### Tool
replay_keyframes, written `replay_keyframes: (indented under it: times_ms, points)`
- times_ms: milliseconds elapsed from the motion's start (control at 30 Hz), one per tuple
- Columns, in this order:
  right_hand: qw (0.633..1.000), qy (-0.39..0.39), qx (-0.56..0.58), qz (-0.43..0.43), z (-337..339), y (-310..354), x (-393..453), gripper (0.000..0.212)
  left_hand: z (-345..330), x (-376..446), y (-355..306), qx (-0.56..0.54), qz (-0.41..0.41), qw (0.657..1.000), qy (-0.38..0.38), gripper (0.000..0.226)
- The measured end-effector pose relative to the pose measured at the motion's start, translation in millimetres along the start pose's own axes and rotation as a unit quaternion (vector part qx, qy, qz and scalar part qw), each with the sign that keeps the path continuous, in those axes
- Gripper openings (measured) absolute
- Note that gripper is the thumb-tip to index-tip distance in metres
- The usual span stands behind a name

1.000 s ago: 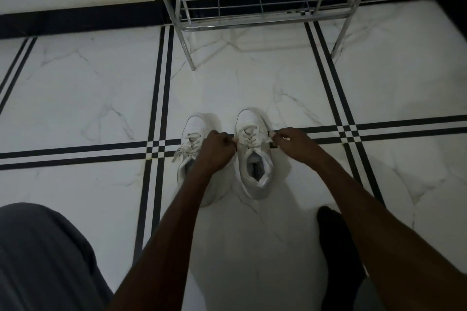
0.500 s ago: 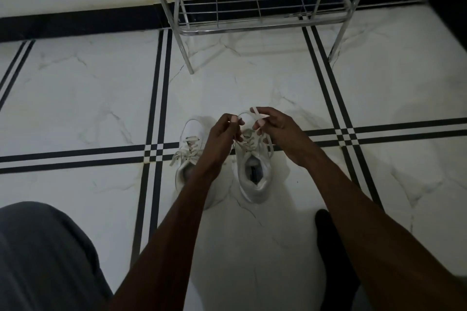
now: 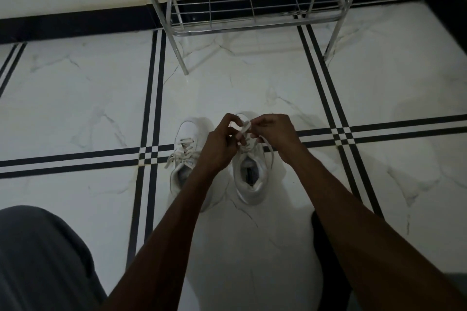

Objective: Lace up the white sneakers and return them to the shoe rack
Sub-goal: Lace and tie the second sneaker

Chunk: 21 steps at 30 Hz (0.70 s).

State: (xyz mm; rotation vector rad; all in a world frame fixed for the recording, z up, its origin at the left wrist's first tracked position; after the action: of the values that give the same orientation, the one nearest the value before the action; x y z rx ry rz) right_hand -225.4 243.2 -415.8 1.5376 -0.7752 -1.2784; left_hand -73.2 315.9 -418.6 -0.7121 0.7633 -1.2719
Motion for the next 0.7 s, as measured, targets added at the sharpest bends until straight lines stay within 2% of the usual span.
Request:
replay_keyframes:
  times_ms: [133, 233, 300, 367, 433, 533, 600, 700]
  points:
    - [0.996, 0.085, -0.021, 0.02, -6, -2, 0, 0.018, 0, 3, 2, -0.008, 0.009, 1.0, -0.026, 0.026]
    - [0.99, 0.139, -0.032, 0.022, -6, -5, 0, 0.025, -2, 4, -1, 0.022, 0.0, 0.999, -0.025, 0.057]
    - [0.991, 0.127, -0.038, 0.036, -5, -4, -1, 0.031, -4, 5, 0, 0.042, 0.011, 0.999, -0.026, 0.074]
    - [0.996, 0.067, -0.031, 0.054, -4, -3, 0, 0.029, -6, 6, 4, 0.05, 0.03, 0.998, -0.025, 0.075]
    - [0.999, 0.02, 0.015, 0.047, -4, -4, 0, 0.022, -8, 6, 7, 0.007, 0.052, 0.999, -0.017, 0.072]
    - [0.998, 0.02, 0.044, 0.033, -2, -7, -1, 0.022, -6, 3, 16, -0.055, 0.096, 0.994, -0.026, 0.063]
    - [0.998, 0.052, -0.012, 0.046, 0, -3, -2, 0.021, -3, 3, 21, -0.075, 0.122, 0.989, -0.038, 0.057]
    - [0.971, 0.113, -0.186, 0.098, -3, 7, -2, 0.016, -3, 3, 22, -0.09, 0.135, 0.985, -0.051, 0.051]
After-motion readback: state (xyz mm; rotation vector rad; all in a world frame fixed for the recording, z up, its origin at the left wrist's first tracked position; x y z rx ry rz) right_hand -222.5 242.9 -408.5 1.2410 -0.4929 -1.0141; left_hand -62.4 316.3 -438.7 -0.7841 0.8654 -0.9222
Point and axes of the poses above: each hand's wrist, its own x-axis towards the middle knuckle, its own z-axis out of the back of the hand, y = z × x, the point moved 4 cm from there along x, towards the middle knuckle, and after that the axes turned 11 degrees about x, right-handed, at the moved point
